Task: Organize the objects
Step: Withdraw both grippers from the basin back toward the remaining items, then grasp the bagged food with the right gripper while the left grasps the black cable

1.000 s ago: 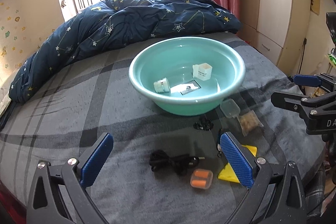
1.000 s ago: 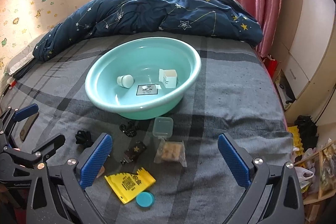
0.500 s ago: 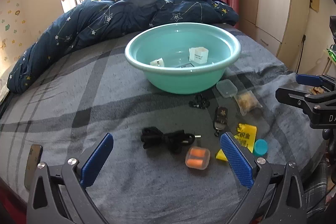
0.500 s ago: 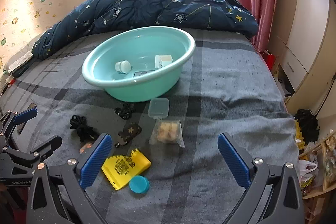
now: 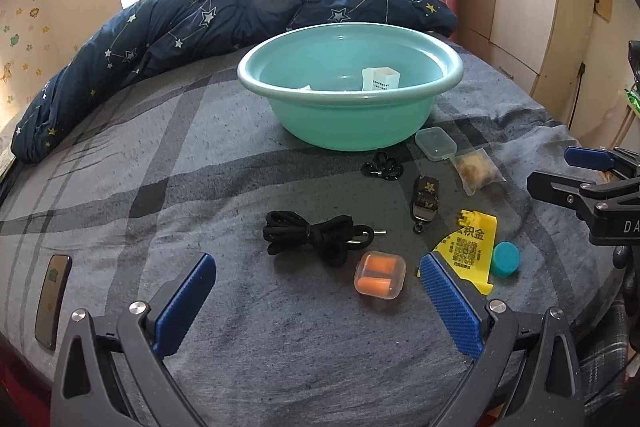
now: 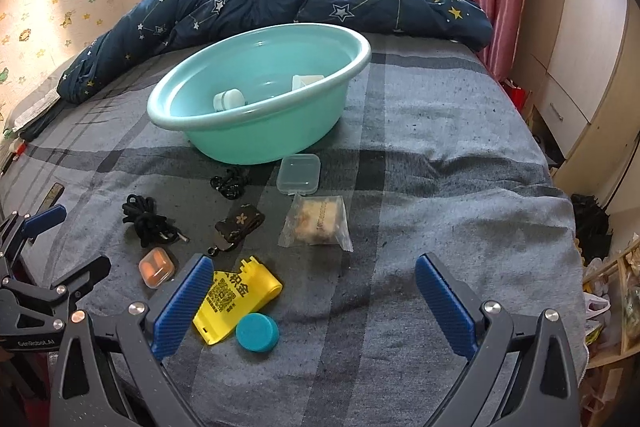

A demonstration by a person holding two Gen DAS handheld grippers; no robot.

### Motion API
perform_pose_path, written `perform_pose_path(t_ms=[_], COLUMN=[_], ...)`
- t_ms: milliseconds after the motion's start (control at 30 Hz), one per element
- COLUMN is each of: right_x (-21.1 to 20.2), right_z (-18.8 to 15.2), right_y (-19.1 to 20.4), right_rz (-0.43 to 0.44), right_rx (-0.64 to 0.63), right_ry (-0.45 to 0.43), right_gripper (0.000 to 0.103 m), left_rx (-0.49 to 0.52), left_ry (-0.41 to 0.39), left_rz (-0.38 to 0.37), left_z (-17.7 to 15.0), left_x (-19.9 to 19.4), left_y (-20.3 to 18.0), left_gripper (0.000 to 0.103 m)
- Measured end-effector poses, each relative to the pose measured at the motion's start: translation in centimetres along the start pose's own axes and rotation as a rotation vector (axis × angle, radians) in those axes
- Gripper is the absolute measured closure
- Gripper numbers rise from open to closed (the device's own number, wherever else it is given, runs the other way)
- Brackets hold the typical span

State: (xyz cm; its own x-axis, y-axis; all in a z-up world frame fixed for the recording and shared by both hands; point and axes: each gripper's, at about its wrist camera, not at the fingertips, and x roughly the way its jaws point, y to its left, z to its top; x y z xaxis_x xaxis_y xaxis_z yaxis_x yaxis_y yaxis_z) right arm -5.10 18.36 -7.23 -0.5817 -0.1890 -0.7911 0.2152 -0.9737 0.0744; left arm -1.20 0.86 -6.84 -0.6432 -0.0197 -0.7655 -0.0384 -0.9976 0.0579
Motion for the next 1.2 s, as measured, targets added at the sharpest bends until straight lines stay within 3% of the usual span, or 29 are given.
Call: perform_pose_path(t_ms=[1200], right_x=[8.3], right_z=[1.6], right_y=[-0.2], right_rz=[-0.048], right_rx=[-0.008], right_ry=[0.132], right_gripper=[0.000], left_rx=[-0.028], left_ry=[0.093], left_rz=[-0.026], left_z=[0.7], left_x=[6.6], left_y=[1.2], left_gripper=[0.000])
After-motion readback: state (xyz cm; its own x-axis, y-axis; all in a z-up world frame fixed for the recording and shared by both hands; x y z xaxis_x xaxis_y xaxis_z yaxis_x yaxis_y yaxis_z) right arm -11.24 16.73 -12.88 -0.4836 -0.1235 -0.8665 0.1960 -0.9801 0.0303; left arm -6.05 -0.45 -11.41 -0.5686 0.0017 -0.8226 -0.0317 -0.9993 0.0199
